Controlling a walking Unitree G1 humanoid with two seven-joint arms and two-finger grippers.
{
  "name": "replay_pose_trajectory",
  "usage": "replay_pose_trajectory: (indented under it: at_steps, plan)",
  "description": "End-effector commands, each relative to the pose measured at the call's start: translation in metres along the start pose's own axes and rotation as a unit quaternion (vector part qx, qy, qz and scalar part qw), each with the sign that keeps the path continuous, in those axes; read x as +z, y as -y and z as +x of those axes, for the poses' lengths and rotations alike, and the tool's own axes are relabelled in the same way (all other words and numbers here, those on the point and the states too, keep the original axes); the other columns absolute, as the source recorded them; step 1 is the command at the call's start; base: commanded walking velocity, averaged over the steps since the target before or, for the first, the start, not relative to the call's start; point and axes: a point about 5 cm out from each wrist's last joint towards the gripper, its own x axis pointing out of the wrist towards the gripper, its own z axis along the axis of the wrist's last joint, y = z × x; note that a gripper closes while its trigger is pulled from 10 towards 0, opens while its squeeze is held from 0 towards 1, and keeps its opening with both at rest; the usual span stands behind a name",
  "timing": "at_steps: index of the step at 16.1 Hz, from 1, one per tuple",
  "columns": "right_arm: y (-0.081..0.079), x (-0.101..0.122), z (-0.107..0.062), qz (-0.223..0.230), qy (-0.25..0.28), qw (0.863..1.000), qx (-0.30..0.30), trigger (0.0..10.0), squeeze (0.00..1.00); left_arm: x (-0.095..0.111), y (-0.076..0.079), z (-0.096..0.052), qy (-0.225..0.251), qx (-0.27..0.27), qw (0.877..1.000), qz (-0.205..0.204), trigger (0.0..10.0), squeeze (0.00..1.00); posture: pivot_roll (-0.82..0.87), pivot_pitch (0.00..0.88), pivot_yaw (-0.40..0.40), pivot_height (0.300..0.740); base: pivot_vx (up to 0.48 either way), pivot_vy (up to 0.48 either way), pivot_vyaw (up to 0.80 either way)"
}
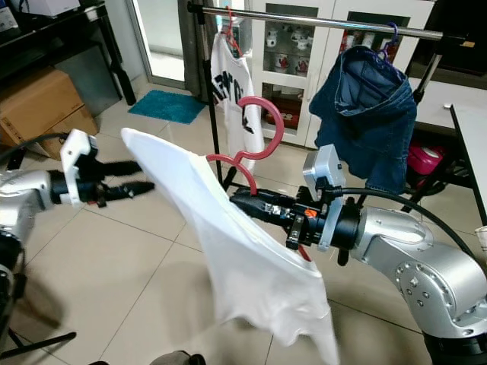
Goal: Hang hanger
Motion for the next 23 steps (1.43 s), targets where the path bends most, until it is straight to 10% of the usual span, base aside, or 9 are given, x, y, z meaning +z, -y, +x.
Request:
replay_pose_trajectory:
  at_steps: [1, 23]
  plan:
    - [-0.007, 0.008, 0.001, -0.018, 0.010, 1.000, 0.022, 10.0, 0.00, 0.006, 0.000, 0.003, 0.005, -0.012, 1.000, 0.004, 0.0, 0.00, -0.13, 0.000, 0.100, 0.740, 0.000, 0.000, 0.00]
    - [-0.002, 0.014, -0.001, -0.013, -0.029, 0.998, 0.052, 10.0, 0.00, -0.033, 0.011, 0.002, 0.069, 0.087, 0.993, -0.044, 0.0, 0.00, -0.17, 0.000, -0.036, 0.740, 0.000, 0.000, 0.00]
